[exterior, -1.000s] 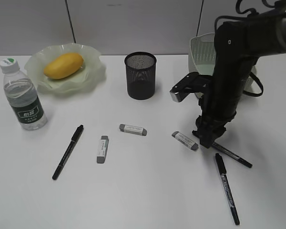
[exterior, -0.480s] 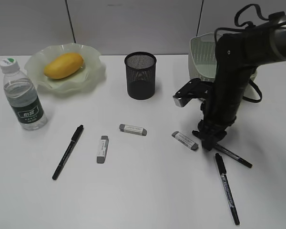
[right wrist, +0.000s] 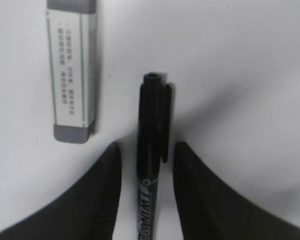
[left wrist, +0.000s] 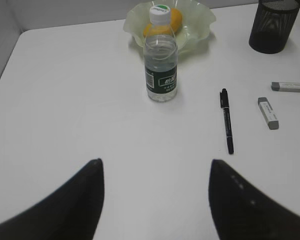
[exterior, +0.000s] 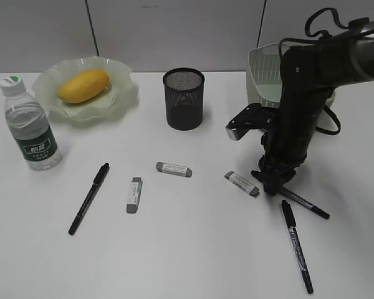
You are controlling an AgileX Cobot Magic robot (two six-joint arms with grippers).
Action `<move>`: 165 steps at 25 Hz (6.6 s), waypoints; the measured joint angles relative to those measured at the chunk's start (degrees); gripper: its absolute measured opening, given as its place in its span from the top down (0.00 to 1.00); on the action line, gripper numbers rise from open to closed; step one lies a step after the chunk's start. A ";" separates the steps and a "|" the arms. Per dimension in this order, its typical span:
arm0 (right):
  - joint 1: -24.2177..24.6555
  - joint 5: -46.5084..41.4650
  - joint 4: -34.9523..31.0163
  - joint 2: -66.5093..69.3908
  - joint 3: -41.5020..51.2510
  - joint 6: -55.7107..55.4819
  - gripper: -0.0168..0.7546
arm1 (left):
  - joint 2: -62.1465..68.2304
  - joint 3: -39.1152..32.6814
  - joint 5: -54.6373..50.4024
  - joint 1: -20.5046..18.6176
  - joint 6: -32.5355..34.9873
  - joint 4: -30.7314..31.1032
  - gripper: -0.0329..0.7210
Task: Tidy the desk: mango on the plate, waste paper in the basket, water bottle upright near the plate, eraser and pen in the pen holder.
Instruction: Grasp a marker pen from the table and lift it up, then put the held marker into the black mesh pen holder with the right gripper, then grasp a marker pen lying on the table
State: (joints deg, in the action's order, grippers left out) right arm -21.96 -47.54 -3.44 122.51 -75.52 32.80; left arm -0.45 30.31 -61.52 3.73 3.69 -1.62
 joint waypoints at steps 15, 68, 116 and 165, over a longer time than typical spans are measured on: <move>0.00 -1.30 -0.04 -5.80 -0.29 -4.64 0.80 | 0.00 0.00 0.00 0.00 0.00 0.00 0.30; -7.94 66.78 7.35 7.59 -15.41 -35.10 0.72 | 0.00 0.00 0.00 0.00 0.00 0.00 0.30; 15.66 -21.51 9.93 -44.73 -2.12 -26.95 0.28 | 31.07 5.74 8.41 0.72 3.28 -7.08 0.30; 15.86 -19.94 5.74 -112.80 44.65 -29.35 0.28 | 108.64 26.92 40.00 20.68 -3.30 -8.06 0.36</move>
State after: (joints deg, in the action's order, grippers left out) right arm -6.10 -67.47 2.30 9.71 -30.88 3.45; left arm 108.19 57.23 -21.52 24.41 0.39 -9.68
